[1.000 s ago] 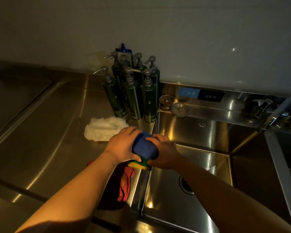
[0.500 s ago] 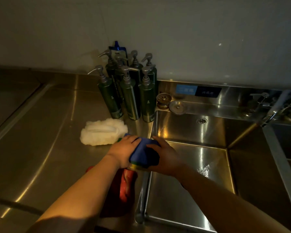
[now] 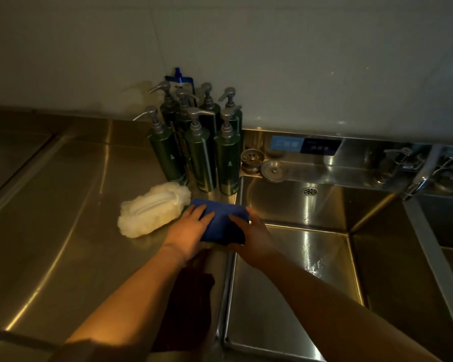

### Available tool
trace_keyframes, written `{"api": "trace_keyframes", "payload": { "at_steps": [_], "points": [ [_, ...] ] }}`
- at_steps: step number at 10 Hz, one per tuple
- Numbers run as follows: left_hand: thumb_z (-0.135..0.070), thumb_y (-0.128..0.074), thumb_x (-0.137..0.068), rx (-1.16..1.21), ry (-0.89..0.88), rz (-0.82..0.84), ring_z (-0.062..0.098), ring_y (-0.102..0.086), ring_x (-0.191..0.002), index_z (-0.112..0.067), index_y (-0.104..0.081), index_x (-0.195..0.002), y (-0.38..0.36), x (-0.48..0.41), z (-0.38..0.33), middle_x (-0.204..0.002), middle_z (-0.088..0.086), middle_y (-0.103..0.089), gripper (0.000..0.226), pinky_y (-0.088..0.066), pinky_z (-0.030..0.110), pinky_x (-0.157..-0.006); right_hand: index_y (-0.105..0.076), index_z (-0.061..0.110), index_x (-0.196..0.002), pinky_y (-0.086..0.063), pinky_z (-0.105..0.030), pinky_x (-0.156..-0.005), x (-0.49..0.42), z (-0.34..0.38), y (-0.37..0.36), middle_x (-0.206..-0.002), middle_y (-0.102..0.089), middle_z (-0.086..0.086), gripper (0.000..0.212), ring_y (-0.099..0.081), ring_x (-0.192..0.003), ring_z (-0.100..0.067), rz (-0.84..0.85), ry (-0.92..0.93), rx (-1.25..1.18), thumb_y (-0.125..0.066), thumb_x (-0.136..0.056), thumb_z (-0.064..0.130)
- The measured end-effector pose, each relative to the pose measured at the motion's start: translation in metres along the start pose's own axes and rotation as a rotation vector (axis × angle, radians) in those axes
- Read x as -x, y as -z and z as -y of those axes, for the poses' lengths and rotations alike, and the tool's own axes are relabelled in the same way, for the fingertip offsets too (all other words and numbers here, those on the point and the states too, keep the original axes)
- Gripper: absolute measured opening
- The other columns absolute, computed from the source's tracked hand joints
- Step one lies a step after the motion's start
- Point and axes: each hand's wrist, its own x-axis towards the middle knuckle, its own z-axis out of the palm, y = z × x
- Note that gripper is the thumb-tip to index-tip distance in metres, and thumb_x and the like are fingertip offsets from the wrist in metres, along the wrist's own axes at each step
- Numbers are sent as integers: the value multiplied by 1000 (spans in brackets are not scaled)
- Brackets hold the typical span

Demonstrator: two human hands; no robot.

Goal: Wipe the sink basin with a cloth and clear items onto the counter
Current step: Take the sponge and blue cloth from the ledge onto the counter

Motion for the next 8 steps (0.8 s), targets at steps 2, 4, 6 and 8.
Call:
{"api": "trace_keyframes", "payload": {
  "at_steps": [2, 4, 6, 8],
  "points": [
    [-24, -60, -88, 93, 112, 19, 32, -15, -141, -21, -11, -149, -3, -1, 1, -157, 11, -2, 78, -18, 37, -115, -32, 19, -143, -33, -15, -101, -5, 5, -3, -149, -24, -11, 75, -34, -133, -28, -9, -55, -158, -72, -79, 26],
    [-15, -51, -94, 176, 105, 22, 33, -13, -142, -21, -9, -150, -7, -12, -7, -158, 10, 2, 71, -16, 38, -116, -43, 17, -138, -35, -35, -102, -5, 6, 7, -151, -19, -11, 64, -34, -132, -36, -84, -64, -67, -69, -80, 19],
    [-25, -52, -94, 158, 18, -10, 34, -14, -141, -31, -11, -149, -5, -17, -2, -158, 7, 2, 69, -18, 39, -115, -31, 24, -143, -32, -29, -104, -5, 2, 12, -152, -21, -9, 66, -36, -132, -24, -80, -28, 0, -64, -86, 24],
    [-27, -50, -95, 138, -17, -170, 35, -19, -137, -27, -25, -148, -7, -10, 10, -156, 9, -13, 59, -16, 38, -114, -43, 24, -137, -26, -19, -99, -5, 7, 12, -156, -12, -7, 60, -35, -132, -25, -154, 16, -40, -68, -83, 24]
  ]
}}
